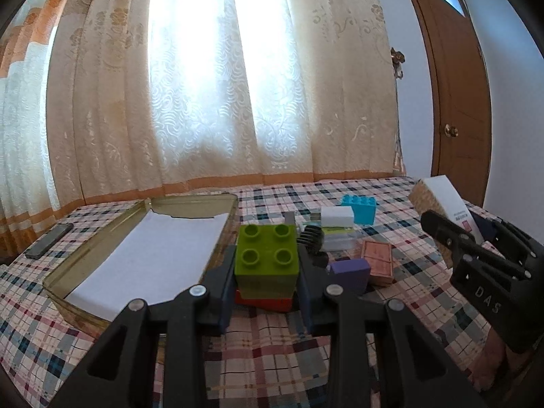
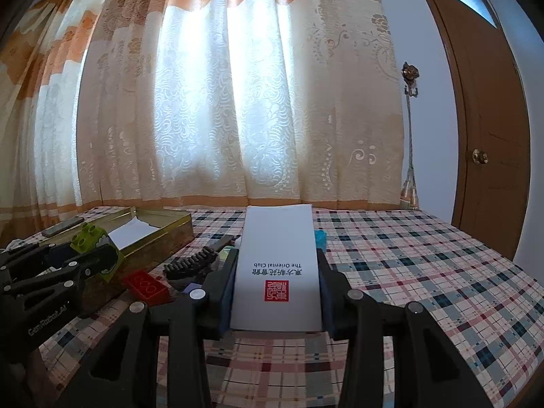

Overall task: Organize rigid objects
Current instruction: 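Lift the green brick and white box and carry both toward the gold tray, then lower the green brick into the tray while the right gripper releases the white box there, then grasp the red brick beside the tray with the right gripper, then lift the red brick with the right gripper while the left gripper grasps the black comb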

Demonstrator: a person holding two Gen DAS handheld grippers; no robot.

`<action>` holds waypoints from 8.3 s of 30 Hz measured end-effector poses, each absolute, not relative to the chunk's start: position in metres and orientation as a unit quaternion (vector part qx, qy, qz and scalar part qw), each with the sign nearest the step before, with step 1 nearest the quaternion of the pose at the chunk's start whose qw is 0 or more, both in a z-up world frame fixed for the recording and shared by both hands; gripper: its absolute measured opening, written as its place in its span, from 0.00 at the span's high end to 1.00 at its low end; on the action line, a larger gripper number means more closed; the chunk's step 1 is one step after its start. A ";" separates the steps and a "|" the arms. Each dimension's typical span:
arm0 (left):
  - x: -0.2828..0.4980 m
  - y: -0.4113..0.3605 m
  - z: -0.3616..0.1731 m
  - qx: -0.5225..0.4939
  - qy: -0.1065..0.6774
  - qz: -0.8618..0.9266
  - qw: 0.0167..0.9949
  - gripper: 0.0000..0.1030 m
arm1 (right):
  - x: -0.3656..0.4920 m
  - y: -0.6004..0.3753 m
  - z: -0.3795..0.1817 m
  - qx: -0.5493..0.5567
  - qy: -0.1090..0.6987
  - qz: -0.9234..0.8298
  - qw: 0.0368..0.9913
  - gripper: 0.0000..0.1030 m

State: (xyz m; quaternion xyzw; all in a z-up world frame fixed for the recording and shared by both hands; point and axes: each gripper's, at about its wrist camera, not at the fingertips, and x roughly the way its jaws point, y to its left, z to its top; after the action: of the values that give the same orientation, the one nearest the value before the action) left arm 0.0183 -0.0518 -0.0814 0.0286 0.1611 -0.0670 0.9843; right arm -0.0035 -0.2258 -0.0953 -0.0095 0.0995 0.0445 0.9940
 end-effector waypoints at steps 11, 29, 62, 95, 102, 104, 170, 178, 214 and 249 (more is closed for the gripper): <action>0.013 -0.037 -0.081 0.021 0.147 -0.054 0.987 0.70 | -0.007 -0.208 -0.096 -0.024 0.096 0.059 0.993 0.58; 0.012 -0.016 -0.082 0.009 0.143 -0.033 0.989 0.70 | -0.016 -0.175 -0.098 -0.045 0.091 0.085 0.991 0.58; 0.014 0.017 -0.082 -0.011 0.143 0.003 0.990 0.70 | -0.024 -0.129 -0.098 -0.067 0.092 0.126 0.986 0.58; 0.014 0.061 -0.083 -0.034 0.148 0.042 0.988 0.70 | -0.023 -0.085 -0.098 -0.074 0.114 0.170 0.976 0.57; 0.019 0.070 -0.083 -0.034 0.157 0.042 0.986 0.70 | -0.018 -0.078 -0.097 -0.068 0.131 0.185 0.972 0.57; 0.021 0.071 -0.081 -0.032 0.162 0.040 0.985 0.70 | -0.014 -0.077 -0.097 -0.063 0.141 0.191 0.969 0.57; 0.186 0.114 -0.055 -0.005 0.375 0.013 0.927 0.40 | 0.169 -0.028 -0.076 -0.020 0.364 0.229 0.903 0.37; 0.149 0.082 -0.051 -0.014 0.337 -0.013 0.941 0.33 | 0.129 -0.075 -0.059 -0.009 0.333 0.222 0.916 0.34; 0.061 0.056 -0.082 -0.026 0.276 0.038 0.960 0.20 | 0.052 -0.101 -0.119 -0.066 0.357 0.261 0.894 0.40; 0.066 -0.004 -0.069 0.009 0.266 -0.018 0.964 0.15 | 0.041 -0.172 -0.093 0.000 0.274 0.143 0.951 0.63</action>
State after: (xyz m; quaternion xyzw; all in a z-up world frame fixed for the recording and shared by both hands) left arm 0.0661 -0.0043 -0.0693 0.0086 0.2658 -0.0179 0.9638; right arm 0.0411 -0.1715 -0.0929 -0.0002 0.2743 0.1429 0.9510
